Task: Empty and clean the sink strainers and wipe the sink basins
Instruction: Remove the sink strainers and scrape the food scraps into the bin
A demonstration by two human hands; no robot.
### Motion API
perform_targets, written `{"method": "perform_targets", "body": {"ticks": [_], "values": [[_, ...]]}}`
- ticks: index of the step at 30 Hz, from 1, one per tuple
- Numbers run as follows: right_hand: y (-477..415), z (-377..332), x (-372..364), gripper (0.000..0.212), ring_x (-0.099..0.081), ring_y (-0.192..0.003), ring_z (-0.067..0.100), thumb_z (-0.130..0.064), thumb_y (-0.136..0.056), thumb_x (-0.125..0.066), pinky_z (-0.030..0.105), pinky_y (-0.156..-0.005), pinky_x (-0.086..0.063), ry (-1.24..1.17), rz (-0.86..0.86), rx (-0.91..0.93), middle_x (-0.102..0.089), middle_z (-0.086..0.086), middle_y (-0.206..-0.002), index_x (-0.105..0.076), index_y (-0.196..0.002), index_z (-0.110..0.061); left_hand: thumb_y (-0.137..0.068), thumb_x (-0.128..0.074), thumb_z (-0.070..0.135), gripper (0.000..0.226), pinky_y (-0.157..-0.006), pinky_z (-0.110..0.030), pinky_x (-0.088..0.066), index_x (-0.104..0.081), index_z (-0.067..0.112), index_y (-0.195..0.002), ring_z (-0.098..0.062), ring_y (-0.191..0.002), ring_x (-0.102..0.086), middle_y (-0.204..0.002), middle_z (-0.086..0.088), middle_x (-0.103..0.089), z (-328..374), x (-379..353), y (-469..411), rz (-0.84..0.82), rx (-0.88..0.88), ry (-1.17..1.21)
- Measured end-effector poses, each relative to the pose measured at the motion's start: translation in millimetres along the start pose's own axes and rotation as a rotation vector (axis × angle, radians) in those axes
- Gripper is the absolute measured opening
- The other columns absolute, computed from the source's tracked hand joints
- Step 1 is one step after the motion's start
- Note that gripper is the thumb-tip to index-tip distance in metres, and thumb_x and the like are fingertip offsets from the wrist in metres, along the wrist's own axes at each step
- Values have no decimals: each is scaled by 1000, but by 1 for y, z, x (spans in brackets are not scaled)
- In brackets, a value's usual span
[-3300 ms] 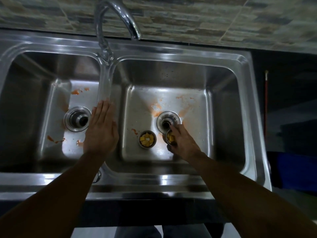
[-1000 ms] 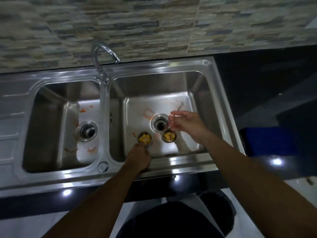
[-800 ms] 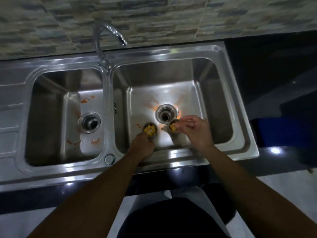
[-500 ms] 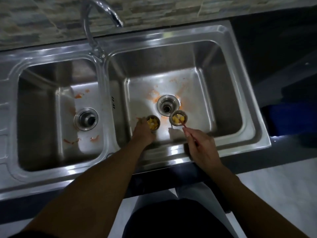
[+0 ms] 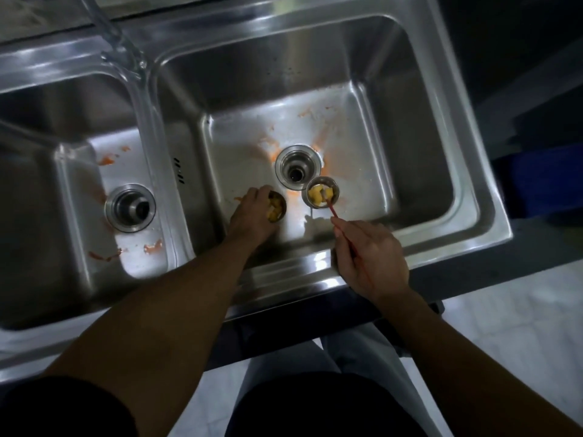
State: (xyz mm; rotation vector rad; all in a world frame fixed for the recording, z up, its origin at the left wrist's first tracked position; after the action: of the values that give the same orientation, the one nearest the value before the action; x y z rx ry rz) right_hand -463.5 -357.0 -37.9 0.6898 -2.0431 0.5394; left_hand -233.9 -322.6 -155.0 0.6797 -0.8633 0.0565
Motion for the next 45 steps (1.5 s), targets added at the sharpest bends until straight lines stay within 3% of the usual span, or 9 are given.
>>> {"method": "perform_targets", "body": {"ticks": [5, 15, 19, 24, 28, 32, 35, 39, 45], "values": [[1, 2, -1, 39, -57, -60, 14, -18, -99, -48, 33, -64, -52, -7, -24, -29, -66, 0, -71, -63, -133, -8, -70, -85, 30, 85, -102, -43, -47, -41, 25, -143, -31, -126, -48, -140, -7, -42, 2, 4, 5, 26, -30, 53], [4, 5, -1, 30, -61, -70, 22, -19, -93, -54, 37, -67, -53, -52, 64, -49, -71, 1, -88, -70, -117, -15, -63, -85, 37, 84, -98, -28, -43, -47, 33, -138, -20, -112, -51, -120, 2, -40, 29, 26, 46, 193, -111, 230], [5, 10, 22, 19, -71, -75, 18, -12, -92, -65, 26, -73, -58, -293, 283, -214, -77, 4, -91, -78, -106, -11, -61, -89, 32, 95, -95, -25, -39, -41, 23, -143, -12, -114, -46, -133, -4, -42, 59, 35, 73, 327, -120, 245], [44, 41, 86, 17, -72, -80, 0, -13, -94, -68, 13, -75, -56, -623, 540, -352, -75, -19, -88, -76, -107, -21, -53, -88, 39, 77, -92, -38, -54, -53, 29, -121, -14, -108, -58, -122, 2, -53, 117, 36, 109, 399, -209, 343], [97, 68, 144, 16, -77, -86, 17, -12, -96, -68, 23, -78, -59, -717, 735, -364, -79, 2, -94, -76, -110, -7, -57, -90, 38, 69, -92, -19, -48, -53, 35, -115, -2, -105, -55, -120, 15, -52, 179, 12, 138, 420, -389, 376], [160, 93, 180, 20, -77, -89, 23, -11, -97, -67, 33, -83, -62, -724, 861, -494, -78, 9, -99, -73, -114, -3, -59, -89, 31, 72, -89, -10, -42, -54, 22, -121, -6, -108, -53, -119, 7, -57, 240, -27, 168, 373, -566, 369], [206, 106, 195, 21, -76, -87, 25, -8, -98, -65, 41, -84, -62, -648, 970, -578, -77, 11, -99, -73, -116, -1, -57, -90, 22, 75, -88, 0, -37, -55, 20, -123, 8, -108, -52, -116, 15, -57, 281, -65, 189, 312, -676, 385], [268, 124, 195, 23, -76, -91, 22, -15, -100, -63, 46, -86, -62, -535, 1063, -740, -77, 4, -103, -73, -118, -5, -57, -92, 23, 79, -93, -11, -46, -55, 30, -126, 0, -117, -56, -123, 16, -60, 315, -123, 207, 87, -687, 376], [356, 152, 167, 20, -77, -94, 20, -10, -99, -62, 47, -87, -62, -534, 1079, -922, -78, 6, -102, -74, -115, -6, -66, -92, 30, 80, -96, -3, -43, -51, 27, -136, 1, -121, -52, -133, 8, -60, 315, -224, 204, -128, -669, 213]]}}
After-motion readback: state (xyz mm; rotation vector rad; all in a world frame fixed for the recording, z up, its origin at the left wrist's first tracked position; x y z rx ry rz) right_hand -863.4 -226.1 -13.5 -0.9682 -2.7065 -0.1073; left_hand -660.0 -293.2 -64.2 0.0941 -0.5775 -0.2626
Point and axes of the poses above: each hand's wrist, its own y-axis away from the middle knuckle, its own x-axis out of the back of the hand, z = x × y, the point moved 3 cm from there along -y, towards the middle knuckle
